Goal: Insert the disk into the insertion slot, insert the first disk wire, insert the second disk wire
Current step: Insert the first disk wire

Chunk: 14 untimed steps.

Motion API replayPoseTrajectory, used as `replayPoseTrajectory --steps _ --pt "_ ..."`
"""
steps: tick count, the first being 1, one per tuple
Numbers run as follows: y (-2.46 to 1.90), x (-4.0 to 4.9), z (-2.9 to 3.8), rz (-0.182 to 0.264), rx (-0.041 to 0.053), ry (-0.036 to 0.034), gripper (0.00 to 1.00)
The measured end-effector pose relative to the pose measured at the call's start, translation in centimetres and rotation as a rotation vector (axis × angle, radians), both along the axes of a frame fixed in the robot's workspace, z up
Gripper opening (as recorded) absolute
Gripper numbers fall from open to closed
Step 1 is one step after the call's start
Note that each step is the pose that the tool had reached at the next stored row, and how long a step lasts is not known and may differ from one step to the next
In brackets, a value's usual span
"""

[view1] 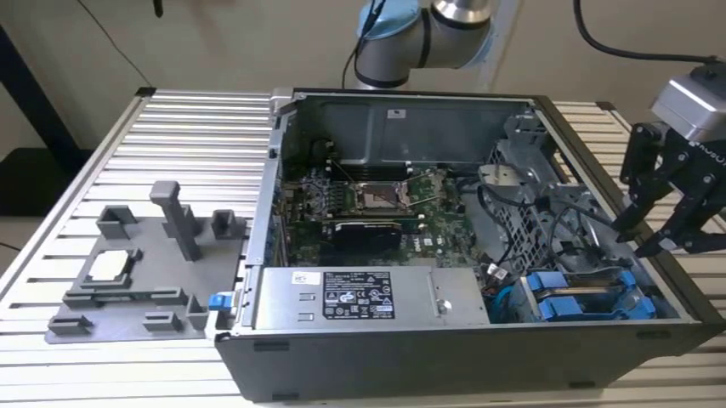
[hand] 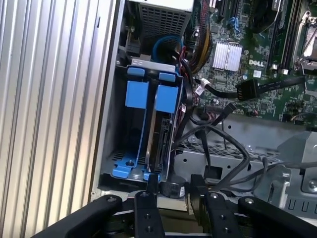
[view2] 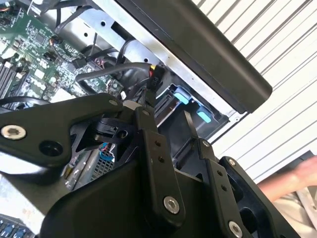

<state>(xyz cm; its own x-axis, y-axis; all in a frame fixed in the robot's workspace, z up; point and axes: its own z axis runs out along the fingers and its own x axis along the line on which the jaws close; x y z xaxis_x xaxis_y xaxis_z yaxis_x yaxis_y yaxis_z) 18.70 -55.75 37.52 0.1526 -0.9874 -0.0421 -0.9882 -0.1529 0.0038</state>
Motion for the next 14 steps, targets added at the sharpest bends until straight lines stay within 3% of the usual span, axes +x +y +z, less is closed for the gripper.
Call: replayPoseTrajectory --steps 9,14 --pt "1.29 0.59 -0.31 0.009 0.0 0.0 0.4" --pt "1.59 1.0 -0.61 0.019 0.0 0.0017 0.4"
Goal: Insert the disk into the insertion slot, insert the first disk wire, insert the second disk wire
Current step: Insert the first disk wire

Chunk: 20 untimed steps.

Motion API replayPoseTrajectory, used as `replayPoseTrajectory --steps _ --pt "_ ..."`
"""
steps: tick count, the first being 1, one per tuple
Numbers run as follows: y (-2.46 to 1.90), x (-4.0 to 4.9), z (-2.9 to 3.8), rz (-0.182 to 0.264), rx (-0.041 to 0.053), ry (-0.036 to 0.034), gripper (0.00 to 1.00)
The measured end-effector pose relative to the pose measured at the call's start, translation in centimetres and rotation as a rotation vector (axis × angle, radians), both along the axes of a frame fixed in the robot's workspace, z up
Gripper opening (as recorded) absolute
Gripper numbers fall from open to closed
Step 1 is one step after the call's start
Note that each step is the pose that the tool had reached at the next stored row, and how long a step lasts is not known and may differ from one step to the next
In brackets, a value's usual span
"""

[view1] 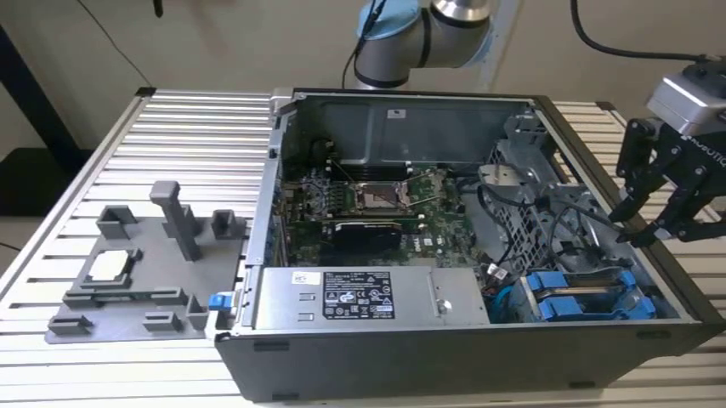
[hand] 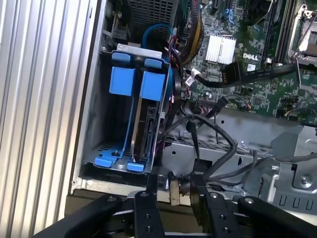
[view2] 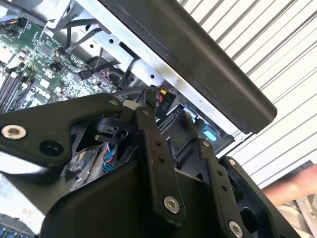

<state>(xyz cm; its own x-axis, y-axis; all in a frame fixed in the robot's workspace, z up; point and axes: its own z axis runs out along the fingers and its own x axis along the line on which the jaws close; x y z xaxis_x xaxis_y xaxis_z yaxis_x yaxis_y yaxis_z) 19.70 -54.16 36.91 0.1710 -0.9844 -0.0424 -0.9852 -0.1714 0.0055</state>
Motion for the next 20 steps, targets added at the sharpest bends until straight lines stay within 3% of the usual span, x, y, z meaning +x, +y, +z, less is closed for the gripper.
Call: replayPoseTrajectory --steps 2,6,7,16,20 --pt "0.03 0.17 -0.1 0.003 -0.0001 0.0054 0.4" --pt "0.05 0.6 -0.23 0.009 -0.0001 0.0318 0.4" --pt "0.05 0.82 -0.25 0.012 -0.0001 0.0344 0.4" --pt "0.05 1.21 -0.3 0.018 -0.0001 0.0401 0.4" --pt "0.05 1.21 -0.31 0.018 -0.0001 0.0444 0.25"
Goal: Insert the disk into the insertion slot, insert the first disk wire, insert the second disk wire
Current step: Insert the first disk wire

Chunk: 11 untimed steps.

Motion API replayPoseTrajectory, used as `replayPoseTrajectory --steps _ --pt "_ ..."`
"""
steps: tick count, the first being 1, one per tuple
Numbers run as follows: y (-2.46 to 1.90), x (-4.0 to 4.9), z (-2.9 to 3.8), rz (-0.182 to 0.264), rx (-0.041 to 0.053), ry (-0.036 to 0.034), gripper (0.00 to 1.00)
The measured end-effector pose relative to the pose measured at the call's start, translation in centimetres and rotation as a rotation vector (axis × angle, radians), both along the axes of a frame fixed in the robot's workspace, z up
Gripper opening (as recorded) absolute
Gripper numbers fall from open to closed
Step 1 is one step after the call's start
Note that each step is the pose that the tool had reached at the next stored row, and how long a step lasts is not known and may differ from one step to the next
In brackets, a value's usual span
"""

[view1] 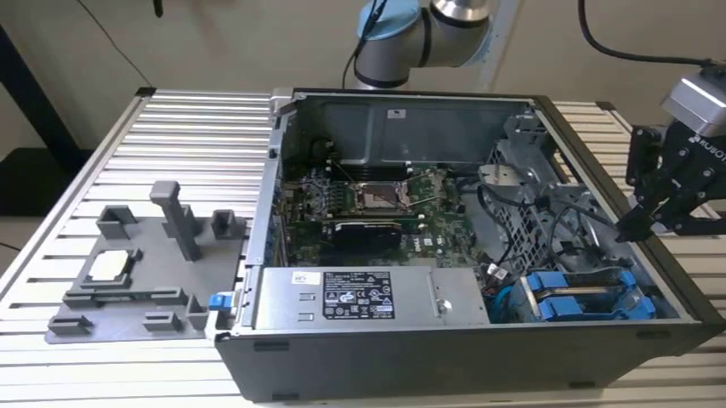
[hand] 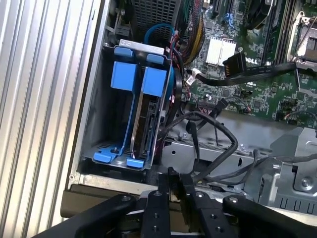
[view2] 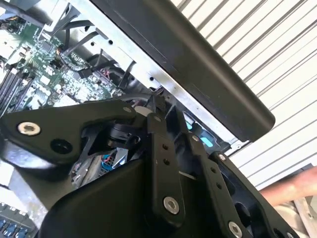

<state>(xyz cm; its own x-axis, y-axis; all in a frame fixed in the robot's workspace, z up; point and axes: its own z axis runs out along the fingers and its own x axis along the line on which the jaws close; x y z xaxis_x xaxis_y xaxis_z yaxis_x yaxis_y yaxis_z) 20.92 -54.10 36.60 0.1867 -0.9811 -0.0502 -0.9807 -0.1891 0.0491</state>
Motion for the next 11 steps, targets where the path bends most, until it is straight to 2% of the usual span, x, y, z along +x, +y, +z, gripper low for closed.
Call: replayPoseTrajectory --steps 1,4,11 --pt "0.0 0.0 0.0 0.0 0.0 0.0001 0.19" --pt "-0.02 -0.67 0.0 0.0 0.0007 -0.0014 0.19" --pt "-0.18 -3.05 0.0 0.0 0.0036 -0.0208 0.19"
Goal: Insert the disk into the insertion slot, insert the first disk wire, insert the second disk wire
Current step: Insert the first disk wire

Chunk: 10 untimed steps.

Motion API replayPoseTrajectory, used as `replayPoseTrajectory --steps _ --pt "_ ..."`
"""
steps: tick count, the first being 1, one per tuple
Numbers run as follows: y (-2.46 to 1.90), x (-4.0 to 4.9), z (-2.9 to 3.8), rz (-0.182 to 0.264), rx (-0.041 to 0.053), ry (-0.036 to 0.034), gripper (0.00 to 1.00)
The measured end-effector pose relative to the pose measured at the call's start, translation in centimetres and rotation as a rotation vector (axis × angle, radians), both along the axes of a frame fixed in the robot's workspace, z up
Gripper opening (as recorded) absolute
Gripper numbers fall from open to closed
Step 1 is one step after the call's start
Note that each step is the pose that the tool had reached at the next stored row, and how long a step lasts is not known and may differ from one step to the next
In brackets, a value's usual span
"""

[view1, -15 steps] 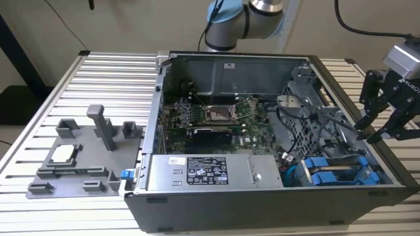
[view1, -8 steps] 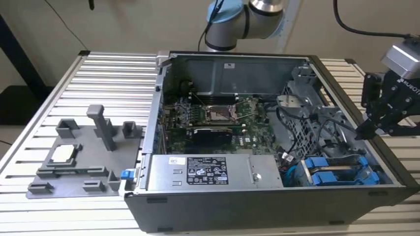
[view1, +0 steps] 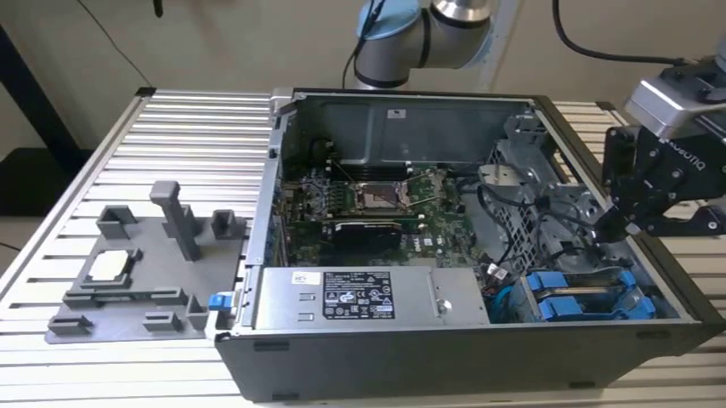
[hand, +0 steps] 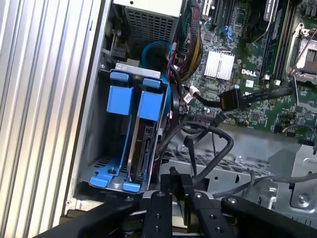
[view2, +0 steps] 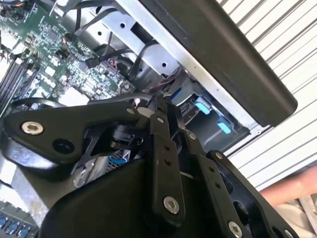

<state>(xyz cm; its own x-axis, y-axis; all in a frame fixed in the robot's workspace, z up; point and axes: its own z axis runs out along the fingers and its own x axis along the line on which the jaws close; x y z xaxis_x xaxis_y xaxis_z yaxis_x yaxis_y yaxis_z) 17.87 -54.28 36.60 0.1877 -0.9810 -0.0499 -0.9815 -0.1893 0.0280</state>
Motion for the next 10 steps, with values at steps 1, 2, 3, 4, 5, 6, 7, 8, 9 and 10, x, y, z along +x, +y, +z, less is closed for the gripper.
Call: replayPoseTrajectory --steps 1,2,3,4,5,6,7,8,9,10 --pt "-0.07 -0.3 0.0 0.0 0.0 -0.0051 0.19" --pt "-0.14 -0.61 0.0 0.0 0.0 -0.0111 0.19" --pt "-0.22 -0.9 0.0 0.0 0.0 -0.0167 0.19" --pt "-0.3 -1.17 0.0 0.0 0.0 -0.0229 0.19" --pt "-0.32 -1.26 0.0 0.0 0.0 -0.0274 0.19" --pt "-0.32 -1.26 0.0 0.0 0.0001 -0.0275 0.19" --pt "-0.32 -1.26 0.0 0.0 0.0 -0.0276 0.19" --pt "-0.32 -1.26 0.0 0.0 0.0 -0.0277 0.19" --pt "-0.32 -1.26 0.0 0.0 0.0 -0.0276 0.19" --pt "-0.32 -1.27 -0.01 -0.001 -0.0001 -0.0283 0.19"
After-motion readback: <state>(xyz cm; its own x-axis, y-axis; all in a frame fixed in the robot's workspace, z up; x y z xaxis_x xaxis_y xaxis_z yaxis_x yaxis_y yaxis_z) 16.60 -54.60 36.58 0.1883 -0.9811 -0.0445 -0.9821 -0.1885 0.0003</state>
